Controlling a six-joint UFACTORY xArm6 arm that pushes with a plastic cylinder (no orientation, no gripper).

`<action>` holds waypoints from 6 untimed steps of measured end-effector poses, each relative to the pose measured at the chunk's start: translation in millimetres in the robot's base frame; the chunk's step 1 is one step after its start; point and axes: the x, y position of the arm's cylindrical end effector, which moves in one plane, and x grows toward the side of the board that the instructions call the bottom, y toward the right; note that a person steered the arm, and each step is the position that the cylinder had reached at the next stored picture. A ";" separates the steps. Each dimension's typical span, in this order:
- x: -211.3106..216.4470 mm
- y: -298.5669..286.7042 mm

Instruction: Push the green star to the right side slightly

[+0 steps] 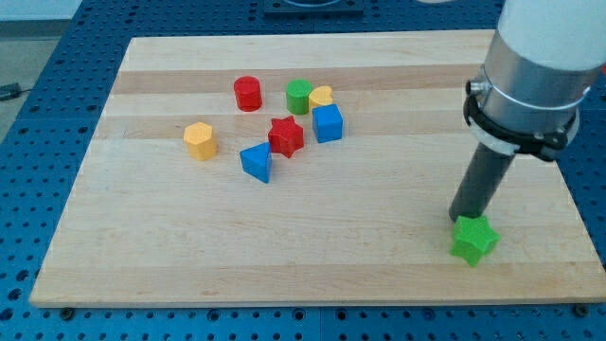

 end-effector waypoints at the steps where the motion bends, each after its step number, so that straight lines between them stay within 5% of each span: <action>1: 5.9 -22.8; 3: 35.4 -44.6; 6: 53.1 3.8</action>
